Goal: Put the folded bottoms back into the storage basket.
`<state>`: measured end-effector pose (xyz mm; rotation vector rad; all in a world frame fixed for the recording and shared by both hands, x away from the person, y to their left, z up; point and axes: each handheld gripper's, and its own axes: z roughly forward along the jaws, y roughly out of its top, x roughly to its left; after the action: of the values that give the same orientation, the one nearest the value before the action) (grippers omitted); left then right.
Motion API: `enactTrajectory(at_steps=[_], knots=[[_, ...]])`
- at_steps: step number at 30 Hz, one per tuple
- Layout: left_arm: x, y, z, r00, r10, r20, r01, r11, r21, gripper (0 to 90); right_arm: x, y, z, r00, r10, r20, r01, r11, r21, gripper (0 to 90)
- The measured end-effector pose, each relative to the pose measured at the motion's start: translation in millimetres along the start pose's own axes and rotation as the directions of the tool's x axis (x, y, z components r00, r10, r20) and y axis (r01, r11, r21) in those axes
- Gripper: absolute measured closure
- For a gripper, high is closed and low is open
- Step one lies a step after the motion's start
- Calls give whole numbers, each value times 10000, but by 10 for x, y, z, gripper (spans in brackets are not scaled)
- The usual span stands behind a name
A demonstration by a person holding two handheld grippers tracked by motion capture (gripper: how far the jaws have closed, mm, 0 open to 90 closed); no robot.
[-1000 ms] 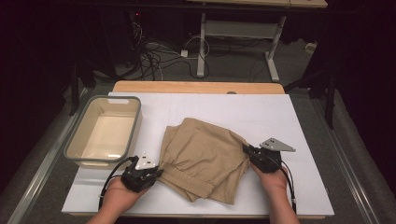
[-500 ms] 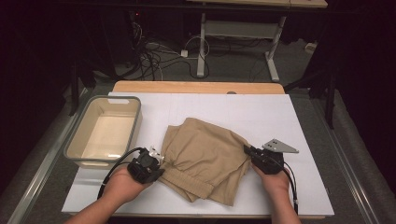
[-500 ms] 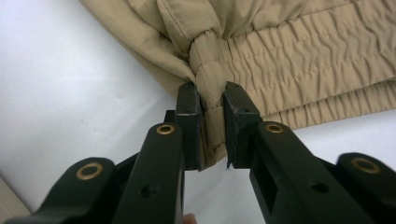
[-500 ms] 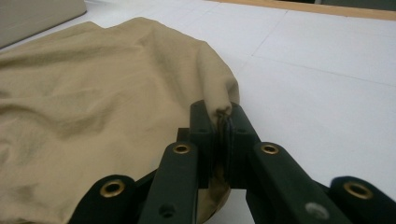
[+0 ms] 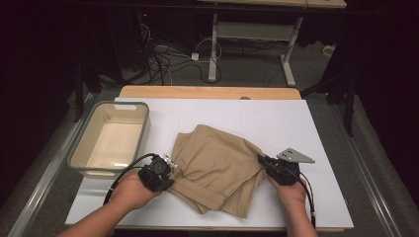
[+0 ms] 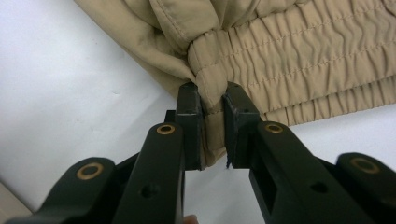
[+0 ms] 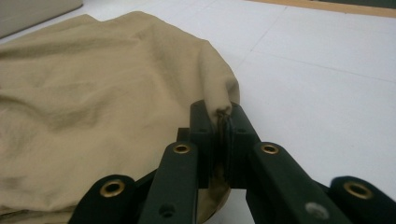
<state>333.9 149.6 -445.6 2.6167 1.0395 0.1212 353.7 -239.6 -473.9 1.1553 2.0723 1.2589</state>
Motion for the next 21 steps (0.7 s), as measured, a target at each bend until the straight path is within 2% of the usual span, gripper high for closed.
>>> enactTrajectory(at_steps=[4, 7, 9, 11, 14, 21], knots=[[3, 23, -3, 10000, 32, 14, -32, 9999, 150, 769, 4, -7, 7, 10000, -25, 91, 25, 10000, 0, 859], [12, 76, -38, 9999, -44, 113, 38, 9986, 533, 769, 15, -8, 25, 9998, -55, 195, 55, 10000, -1, 860], [-7, 124, -76, 9999, 131, 14, -131, 9972, 735, 770, 20, 2, 25, 9998, -26, 197, 28, 10000, -83, 860], [-10, 160, -112, 9997, 228, 13, -229, 9959, 875, 770, 36, 28, 7, 9996, -160, 254, 165, 9996, -229, 860], [7, 201, -161, 9998, 138, 126, -150, 9949, 1001, 771, 67, 86, -28, 9985, -425, 334, 441, 9979, -483, 861], [11, 294, -325, 9998, 216, -5, -214, 9922, 1229, 771, 158, 265, -49, 9955, -860, 404, 882, 9945, -569, 860]])
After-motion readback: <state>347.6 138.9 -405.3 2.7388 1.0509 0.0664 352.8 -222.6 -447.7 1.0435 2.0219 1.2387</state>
